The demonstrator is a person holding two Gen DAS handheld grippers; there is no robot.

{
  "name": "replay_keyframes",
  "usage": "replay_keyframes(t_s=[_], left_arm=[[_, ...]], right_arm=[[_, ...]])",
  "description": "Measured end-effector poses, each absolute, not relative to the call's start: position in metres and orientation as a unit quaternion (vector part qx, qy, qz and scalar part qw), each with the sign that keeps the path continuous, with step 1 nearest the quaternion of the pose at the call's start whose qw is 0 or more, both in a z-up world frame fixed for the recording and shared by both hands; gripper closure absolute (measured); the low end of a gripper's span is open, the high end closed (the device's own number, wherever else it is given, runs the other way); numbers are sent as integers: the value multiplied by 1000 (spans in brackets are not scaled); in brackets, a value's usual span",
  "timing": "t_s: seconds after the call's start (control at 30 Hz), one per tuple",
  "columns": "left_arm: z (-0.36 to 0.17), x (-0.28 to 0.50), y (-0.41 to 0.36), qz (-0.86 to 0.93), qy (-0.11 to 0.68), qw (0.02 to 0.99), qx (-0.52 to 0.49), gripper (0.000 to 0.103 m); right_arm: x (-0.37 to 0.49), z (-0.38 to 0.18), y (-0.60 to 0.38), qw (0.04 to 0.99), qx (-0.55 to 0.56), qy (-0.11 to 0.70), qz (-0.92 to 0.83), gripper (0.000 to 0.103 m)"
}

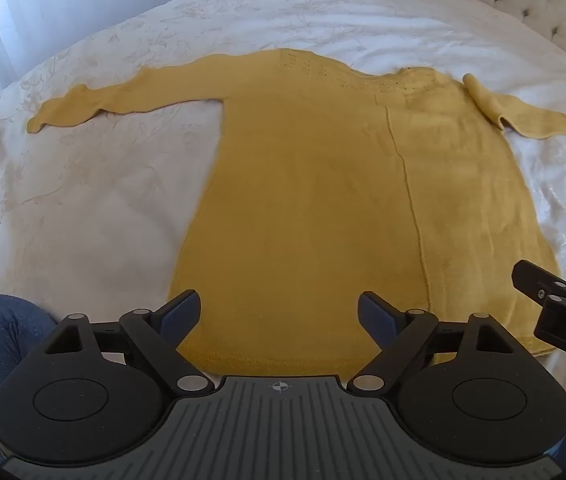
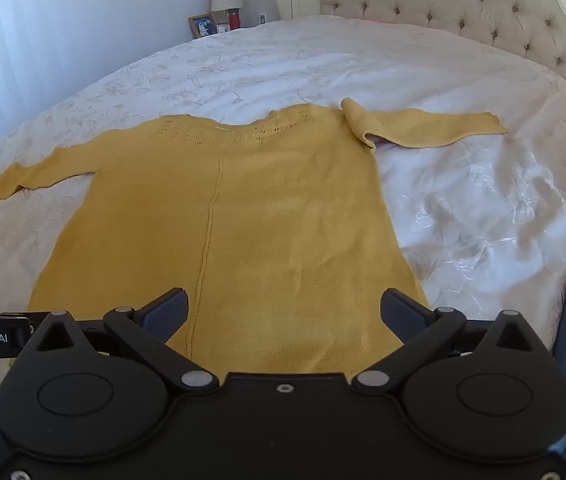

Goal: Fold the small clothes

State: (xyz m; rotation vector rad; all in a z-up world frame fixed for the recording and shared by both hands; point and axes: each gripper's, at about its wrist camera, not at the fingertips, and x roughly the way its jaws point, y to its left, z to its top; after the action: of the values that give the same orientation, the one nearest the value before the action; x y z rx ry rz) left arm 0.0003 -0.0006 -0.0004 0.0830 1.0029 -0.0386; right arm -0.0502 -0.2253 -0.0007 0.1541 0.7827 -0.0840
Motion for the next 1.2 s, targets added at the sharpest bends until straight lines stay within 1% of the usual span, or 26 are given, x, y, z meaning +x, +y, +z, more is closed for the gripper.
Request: replay_keyframes(t_s=[0.17,0.4,1.2], left_arm=[[-3,2,-3,-18,488,872,40,17],[-3,-2,0,-20,497,867,35,17],[-20,-4,-1,-20,521,852,44,17]], right_arm=[[-51,1,-226,920,74,382,-43,1],[-48,-16,-226,917,66,392,-43,1],[-42,-21,-225,894,65,440,-48,1]])
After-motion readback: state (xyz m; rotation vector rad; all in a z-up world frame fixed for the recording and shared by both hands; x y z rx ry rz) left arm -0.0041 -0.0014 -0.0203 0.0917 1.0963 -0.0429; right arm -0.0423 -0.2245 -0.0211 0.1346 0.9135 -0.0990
